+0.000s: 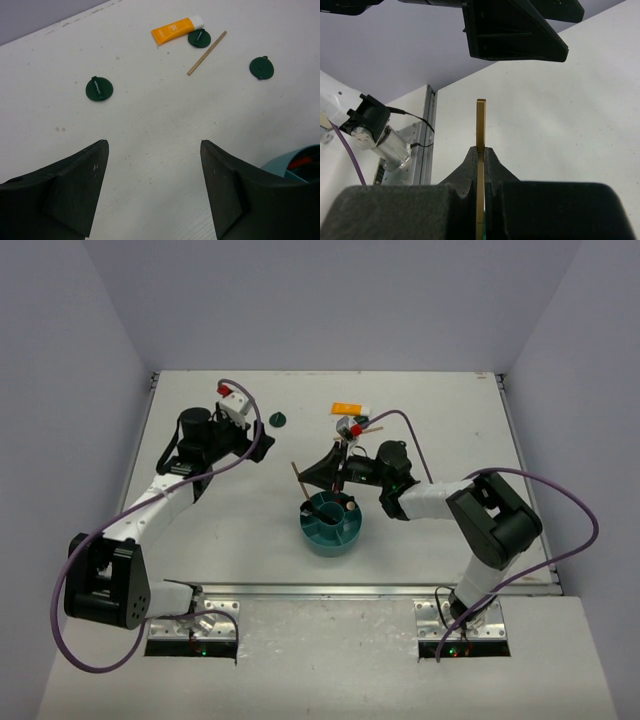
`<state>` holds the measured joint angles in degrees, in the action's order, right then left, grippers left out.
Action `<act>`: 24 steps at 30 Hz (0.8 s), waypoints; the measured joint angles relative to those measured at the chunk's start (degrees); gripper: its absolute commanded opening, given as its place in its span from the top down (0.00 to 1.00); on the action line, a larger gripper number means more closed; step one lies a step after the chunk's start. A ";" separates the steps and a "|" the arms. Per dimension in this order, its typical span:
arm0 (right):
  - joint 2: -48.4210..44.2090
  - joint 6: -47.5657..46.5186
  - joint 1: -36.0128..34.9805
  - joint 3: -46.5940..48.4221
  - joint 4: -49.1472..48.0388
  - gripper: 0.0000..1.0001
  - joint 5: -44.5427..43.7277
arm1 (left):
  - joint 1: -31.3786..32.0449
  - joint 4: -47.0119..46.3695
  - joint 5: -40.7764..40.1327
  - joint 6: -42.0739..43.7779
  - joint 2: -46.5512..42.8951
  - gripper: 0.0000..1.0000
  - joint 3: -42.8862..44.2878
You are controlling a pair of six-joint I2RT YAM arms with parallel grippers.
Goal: Organize the makeup
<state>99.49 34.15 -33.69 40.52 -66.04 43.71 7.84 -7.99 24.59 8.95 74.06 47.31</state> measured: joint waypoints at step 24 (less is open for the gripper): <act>3.52 0.53 2.38 2.27 -0.89 0.29 5.99 | -1.21 -0.37 0.03 0.26 -0.59 0.28 -0.52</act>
<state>103.01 34.69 -31.31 42.79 -66.93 49.70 6.63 -8.37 24.62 9.22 73.47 46.78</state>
